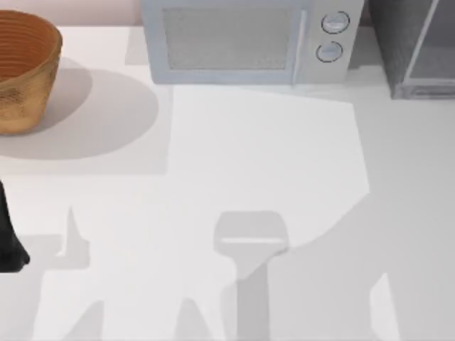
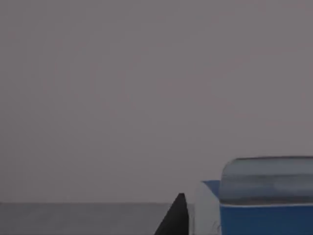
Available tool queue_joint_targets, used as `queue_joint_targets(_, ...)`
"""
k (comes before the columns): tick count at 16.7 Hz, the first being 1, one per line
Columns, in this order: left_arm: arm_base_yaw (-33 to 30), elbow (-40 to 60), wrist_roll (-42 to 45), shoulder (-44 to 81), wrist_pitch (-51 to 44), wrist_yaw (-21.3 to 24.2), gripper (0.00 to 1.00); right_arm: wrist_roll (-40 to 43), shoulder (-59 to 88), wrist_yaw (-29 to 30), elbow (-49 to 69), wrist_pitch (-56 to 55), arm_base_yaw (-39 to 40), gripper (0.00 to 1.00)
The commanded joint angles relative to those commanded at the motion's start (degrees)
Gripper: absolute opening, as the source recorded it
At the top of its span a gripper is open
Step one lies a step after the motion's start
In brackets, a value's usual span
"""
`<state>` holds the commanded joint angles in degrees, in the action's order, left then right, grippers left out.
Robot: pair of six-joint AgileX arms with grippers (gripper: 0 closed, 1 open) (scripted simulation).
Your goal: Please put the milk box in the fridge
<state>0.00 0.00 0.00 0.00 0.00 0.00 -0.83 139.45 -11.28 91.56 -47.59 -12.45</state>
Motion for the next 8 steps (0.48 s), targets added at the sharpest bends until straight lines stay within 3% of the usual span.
queue_joint_targets(5,0.00,0.00,0.00,0.00,0.00,0.00,1.00,-0.01,0.16,0.10,0.49,0.36,0.02,0.00)
queue_joint_targets(8,0.00,0.00,0.00,0.00,0.00,0.00,1.00,-0.01,0.16,0.10,0.49,0.36,0.02,0.23)
